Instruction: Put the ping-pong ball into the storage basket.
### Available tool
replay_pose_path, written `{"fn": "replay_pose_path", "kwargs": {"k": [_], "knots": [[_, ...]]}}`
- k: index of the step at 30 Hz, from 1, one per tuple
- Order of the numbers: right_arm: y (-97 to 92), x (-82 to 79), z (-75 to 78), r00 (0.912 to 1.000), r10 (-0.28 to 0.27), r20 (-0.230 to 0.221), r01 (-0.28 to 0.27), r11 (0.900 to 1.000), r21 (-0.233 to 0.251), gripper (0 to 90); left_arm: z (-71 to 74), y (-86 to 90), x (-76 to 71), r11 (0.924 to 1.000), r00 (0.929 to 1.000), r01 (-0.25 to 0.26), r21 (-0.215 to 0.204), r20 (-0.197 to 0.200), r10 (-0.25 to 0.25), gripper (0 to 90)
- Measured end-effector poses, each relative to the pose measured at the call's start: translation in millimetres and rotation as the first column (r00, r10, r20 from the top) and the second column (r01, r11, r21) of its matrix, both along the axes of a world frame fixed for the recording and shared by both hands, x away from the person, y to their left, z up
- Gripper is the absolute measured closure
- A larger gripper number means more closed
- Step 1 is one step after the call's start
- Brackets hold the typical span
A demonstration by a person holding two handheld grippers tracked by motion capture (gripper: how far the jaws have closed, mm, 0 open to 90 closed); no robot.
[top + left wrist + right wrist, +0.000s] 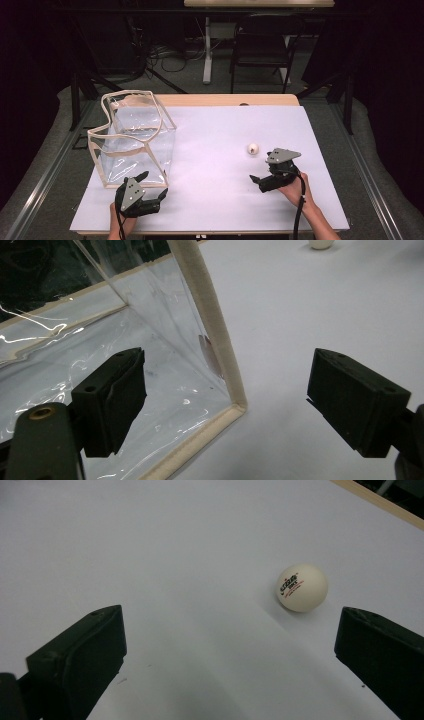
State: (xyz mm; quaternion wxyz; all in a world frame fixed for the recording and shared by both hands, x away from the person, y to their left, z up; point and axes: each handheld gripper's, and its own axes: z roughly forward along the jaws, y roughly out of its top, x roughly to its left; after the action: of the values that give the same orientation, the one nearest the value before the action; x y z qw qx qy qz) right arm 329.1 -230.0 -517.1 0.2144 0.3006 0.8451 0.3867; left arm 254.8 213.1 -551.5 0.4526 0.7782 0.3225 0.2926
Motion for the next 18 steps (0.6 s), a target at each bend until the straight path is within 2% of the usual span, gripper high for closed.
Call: {"fn": "replay_pose_path", "kwargs": {"k": [11, 18], "knots": [[-1.8, 11.6, 4.5, 0.9999, -0.014, -0.003, 0.014, 0.9999, 0.009, 0.0, -0.5, -1.2, 0.4, 1.0, 1.0, 0.002, 0.006, -0.001, -0.002, 15.8], [2.5, 24.8, 3.0, 0.9999, -0.014, -0.009, 0.014, 0.9999, 0.004, 0.0, -0.5, -0.6, 0.3, 1.0, 1.0, 0.0, 0.006, 0.0, 0.0, 15.8]]}}
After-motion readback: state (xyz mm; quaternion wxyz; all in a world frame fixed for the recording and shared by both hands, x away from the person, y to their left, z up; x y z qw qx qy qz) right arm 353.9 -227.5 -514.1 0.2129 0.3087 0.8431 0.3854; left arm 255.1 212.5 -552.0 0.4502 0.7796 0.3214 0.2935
